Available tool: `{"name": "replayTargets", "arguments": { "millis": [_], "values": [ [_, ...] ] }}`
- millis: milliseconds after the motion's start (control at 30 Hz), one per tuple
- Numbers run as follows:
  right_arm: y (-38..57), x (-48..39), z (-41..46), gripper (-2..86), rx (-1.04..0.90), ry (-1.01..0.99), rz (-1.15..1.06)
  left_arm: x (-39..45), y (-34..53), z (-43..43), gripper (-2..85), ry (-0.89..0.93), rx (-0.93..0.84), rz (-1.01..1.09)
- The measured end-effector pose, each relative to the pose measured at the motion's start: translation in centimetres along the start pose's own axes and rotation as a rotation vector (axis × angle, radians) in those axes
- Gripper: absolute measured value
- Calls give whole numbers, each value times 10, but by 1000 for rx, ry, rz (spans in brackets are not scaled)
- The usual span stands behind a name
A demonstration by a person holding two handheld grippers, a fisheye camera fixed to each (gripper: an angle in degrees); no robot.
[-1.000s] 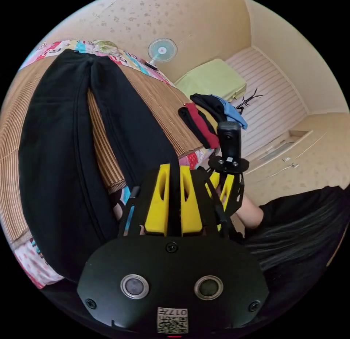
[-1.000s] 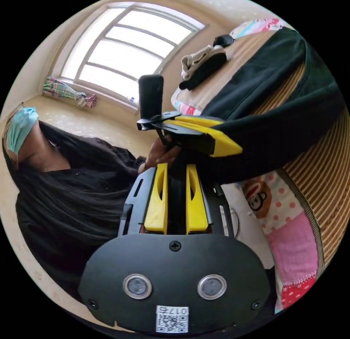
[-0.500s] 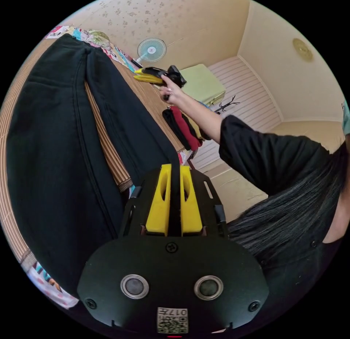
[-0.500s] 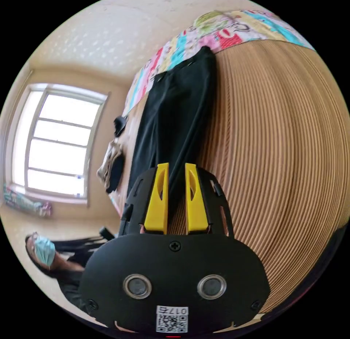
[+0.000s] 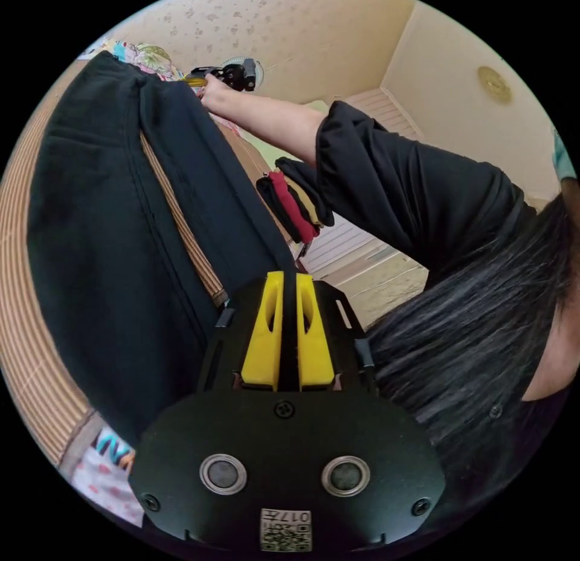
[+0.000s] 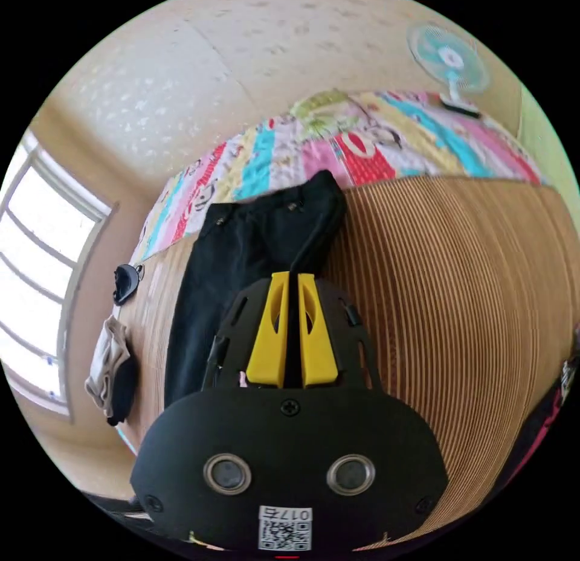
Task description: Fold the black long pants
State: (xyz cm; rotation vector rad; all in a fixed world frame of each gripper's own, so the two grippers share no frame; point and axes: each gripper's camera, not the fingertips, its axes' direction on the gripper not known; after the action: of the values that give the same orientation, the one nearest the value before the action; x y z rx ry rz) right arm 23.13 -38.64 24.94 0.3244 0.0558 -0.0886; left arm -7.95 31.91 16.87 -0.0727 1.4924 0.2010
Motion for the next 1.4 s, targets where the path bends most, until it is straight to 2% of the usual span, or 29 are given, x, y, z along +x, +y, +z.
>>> {"name": "replayTargets", "arguments": {
  "millis": [133, 200, 300, 433, 533, 700, 800, 900, 1033, 1133, 1200, 1233, 1267, 1333, 1400],
  "values": [
    [-12, -134, 1, 29, 21, -15, -240, 6, 4, -49, 41, -13, -13, -7],
    [-18, -192, 28, 32, -55, -127, -310, 2, 12, -76, 42, -78, -8, -55],
    [-10, -217, 78, 42, -205, -195, -282, -18, 21, -96, 49, -119, -21, -171],
    [34, -199, 75, 58, -149, -304, -162, -38, 25, -108, 62, -155, -6, -264],
    [88, -169, 60, 75, -205, -380, -158, -44, 23, -113, 67, -107, 19, -265],
    [231, -104, 4, 116, -241, -278, -245, -46, 17, -120, 89, -69, 98, -265],
    [321, -73, -12, 127, -272, -451, -211, -46, 10, -117, 102, -92, 144, -274],
    [396, -66, -20, 116, -292, -560, -170, -48, 2, -105, 89, -114, 161, -277],
    [444, -61, -47, 50, -215, -540, -95, -51, -3, -91, 49, -151, 175, -243],
    [445, -43, -62, 34, -217, -711, -42, -55, 4, -94, 41, 36, 254, -184],
    [444, -27, -90, 28, -135, -916, -22, -46, 16, -109, 39, 223, 362, -109],
    [446, -25, -97, 27, -123, -940, -32, -44, 18, -110, 39, 238, 371, -109],
    [452, -26, -104, 25, -130, -924, -63, -42, 20, -109, 39, 219, 340, -162],
    [466, -32, -103, 24, -183, -755, -89, -42, 20, -98, 43, 94, 216, -296],
    [486, -34, -90, 22, -255, -578, -101, -30, 24, -94, 64, -192, 140, -397]
  ]
}}
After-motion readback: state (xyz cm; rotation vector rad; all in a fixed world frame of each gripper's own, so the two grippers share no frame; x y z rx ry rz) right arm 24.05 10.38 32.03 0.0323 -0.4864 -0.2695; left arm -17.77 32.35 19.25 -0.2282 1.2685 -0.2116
